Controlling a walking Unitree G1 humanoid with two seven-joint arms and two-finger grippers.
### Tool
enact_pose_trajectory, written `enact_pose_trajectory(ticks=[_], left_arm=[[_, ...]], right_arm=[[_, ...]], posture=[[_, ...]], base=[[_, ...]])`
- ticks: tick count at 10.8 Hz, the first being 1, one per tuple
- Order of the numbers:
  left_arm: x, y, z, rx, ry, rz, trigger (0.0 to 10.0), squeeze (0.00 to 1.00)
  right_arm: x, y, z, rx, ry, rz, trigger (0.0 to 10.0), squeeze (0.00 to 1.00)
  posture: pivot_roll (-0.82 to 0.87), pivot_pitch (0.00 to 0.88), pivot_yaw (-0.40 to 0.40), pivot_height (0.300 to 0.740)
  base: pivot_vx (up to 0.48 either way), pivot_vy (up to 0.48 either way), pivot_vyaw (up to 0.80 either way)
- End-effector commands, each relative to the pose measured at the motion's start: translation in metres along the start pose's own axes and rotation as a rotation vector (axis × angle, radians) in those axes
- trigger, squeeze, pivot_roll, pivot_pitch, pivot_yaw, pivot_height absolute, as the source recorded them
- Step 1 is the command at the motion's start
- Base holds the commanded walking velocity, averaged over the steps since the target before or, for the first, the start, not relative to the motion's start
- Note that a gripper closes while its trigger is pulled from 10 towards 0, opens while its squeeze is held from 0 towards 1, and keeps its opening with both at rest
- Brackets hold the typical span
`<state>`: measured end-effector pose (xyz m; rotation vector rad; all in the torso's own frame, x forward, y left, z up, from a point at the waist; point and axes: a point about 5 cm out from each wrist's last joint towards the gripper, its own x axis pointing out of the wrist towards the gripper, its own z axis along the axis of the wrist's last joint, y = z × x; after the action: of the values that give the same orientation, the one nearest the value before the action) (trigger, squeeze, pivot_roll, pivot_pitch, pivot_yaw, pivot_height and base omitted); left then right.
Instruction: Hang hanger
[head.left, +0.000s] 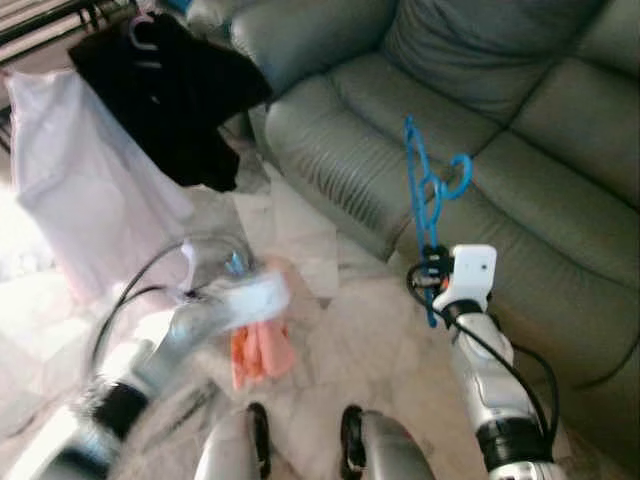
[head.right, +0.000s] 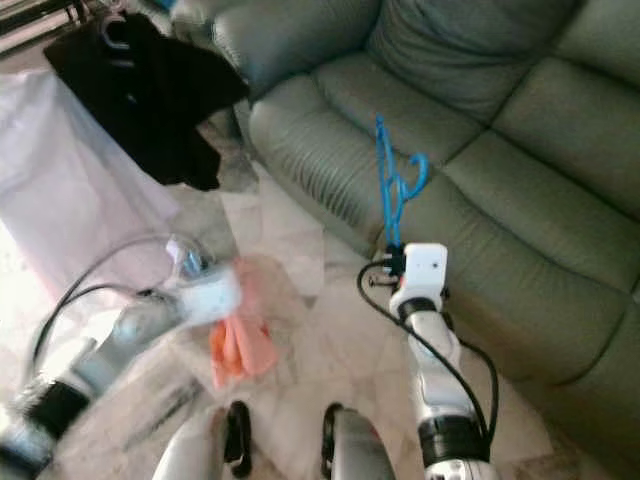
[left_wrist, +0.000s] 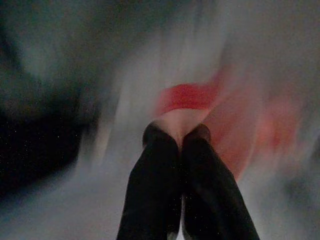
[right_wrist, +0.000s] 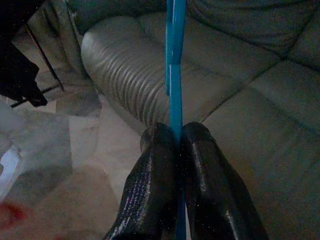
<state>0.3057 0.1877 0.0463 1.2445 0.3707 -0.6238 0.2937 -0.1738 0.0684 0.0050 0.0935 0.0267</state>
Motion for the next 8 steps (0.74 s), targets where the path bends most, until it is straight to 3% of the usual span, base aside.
enact_pose_trajectory(ticks=[1, 2, 3, 6, 8], left_arm=[[-0.005, 0.055, -0.015, -0.099, 0.089, 0.316, 10.0, 0.00], [-0.016, 0.095, -0.011, -0.215, 0.029, 0.521, 10.0, 0.00], [-0.021, 0.110, -0.005, -0.264, -0.034, 0.597, 10.0, 0.00], [-0.019, 0.114, 0.016, -0.312, -0.200, 0.657, 10.0, 0.00], [-0.017, 0.113, 0.015, -0.324, -0.180, 0.675, 10.0, 0.00]], right_arm=[[-0.001, -0.001, -0.003, 0.002, 0.003, -0.008, 10.0, 0.00], [-0.002, -0.003, -0.003, 0.005, 0.000, -0.022, 10.0, 0.00], [-0.003, -0.003, -0.005, 0.004, 0.005, -0.021, 10.0, 0.00], [-0.001, 0.003, -0.005, 0.010, 0.003, -0.007, 10.0, 0.00], [-0.001, 0.005, -0.010, -0.044, 0.084, 0.135, 10.0, 0.00]], posture=[[-0.01, 0.200, -0.017, 0.740], [0.00, 0.198, -0.012, 0.740], [0.00, 0.198, -0.010, 0.740], [0.00, 0.201, -0.010, 0.740], [0.00, 0.203, -0.012, 0.740]], base=[[0.000, 0.000, 0.00], [0.000, 0.000, 0.00], [0.000, 0.000, 0.00], [0.000, 0.000, 0.00], [0.000, 0.000, 0.00]])
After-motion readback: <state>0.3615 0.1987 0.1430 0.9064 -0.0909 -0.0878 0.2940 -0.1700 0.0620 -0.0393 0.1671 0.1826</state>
